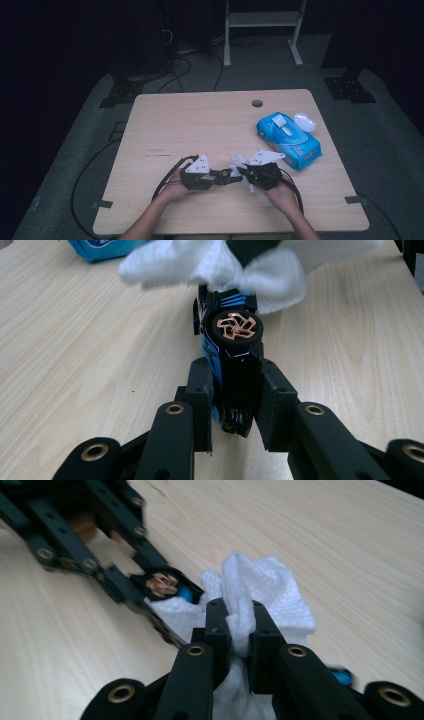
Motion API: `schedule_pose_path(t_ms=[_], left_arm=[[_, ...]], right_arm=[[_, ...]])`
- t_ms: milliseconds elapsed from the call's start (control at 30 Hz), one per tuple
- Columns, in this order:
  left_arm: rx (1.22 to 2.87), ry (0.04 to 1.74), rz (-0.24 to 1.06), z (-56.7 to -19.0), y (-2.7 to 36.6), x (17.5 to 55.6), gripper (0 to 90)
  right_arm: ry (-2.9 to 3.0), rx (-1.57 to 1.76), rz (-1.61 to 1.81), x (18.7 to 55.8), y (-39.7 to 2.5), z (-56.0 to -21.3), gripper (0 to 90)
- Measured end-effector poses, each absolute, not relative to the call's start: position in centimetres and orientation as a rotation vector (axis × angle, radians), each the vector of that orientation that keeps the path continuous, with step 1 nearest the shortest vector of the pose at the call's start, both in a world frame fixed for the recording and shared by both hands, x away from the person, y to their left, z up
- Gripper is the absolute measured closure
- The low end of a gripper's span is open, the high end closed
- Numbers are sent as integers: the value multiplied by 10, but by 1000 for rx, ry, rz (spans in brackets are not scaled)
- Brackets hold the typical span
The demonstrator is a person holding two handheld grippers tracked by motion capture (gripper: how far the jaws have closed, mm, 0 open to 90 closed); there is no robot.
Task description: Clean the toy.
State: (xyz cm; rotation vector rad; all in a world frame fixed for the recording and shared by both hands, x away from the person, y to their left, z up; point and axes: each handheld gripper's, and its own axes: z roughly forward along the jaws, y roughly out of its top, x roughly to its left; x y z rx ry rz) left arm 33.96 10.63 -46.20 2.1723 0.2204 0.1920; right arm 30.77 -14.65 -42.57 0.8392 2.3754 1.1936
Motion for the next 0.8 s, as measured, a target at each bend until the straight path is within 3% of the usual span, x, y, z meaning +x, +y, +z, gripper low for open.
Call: schedule_pose_path(t_ms=[800], left_arm=[[2173,230,196,-462,107,340,714]], right_arm=[[2283,959,1140,312,-180,-426,817]])
